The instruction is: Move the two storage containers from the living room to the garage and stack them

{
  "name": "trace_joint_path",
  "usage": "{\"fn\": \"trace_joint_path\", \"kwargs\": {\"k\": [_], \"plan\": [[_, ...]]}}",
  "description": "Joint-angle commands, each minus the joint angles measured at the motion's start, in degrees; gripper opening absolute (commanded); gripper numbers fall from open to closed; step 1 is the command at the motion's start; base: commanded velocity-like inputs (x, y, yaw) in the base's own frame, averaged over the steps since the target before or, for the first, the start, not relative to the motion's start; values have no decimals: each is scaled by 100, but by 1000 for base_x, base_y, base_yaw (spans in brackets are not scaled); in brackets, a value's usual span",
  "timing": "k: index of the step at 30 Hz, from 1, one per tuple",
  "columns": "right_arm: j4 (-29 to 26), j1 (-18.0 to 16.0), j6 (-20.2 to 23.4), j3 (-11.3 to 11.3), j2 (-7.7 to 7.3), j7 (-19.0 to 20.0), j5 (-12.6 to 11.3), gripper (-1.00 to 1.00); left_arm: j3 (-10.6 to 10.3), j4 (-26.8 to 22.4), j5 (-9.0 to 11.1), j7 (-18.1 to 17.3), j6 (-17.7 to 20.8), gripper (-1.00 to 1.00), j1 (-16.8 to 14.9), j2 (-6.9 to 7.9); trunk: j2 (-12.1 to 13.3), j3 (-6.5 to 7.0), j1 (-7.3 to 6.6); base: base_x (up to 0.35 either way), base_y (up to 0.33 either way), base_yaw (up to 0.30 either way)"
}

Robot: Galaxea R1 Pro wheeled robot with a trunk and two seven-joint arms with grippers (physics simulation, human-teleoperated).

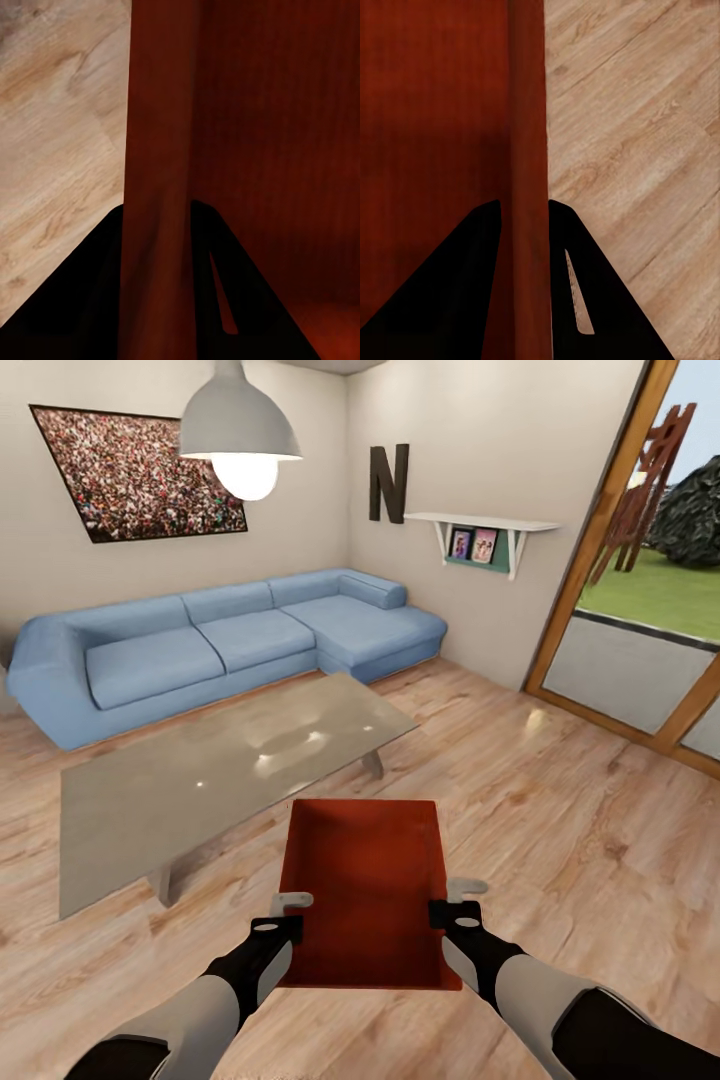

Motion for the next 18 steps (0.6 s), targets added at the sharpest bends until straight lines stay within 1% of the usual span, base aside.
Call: {"fn": "trace_joint_path", "kwargs": {"k": [1, 18], "plan": [[23, -4, -44, 27, -56, -39, -103, -100, 8, -21, -98, 143, 44, -100, -4, 4, -9, -9, 2, 0, 0, 300], [23, -4, -44, 27, -56, -39, -103, -100, 8, -21, -93, 143, 38, -100, -4, 4, -9, -9, 2, 0, 0, 300]]}}
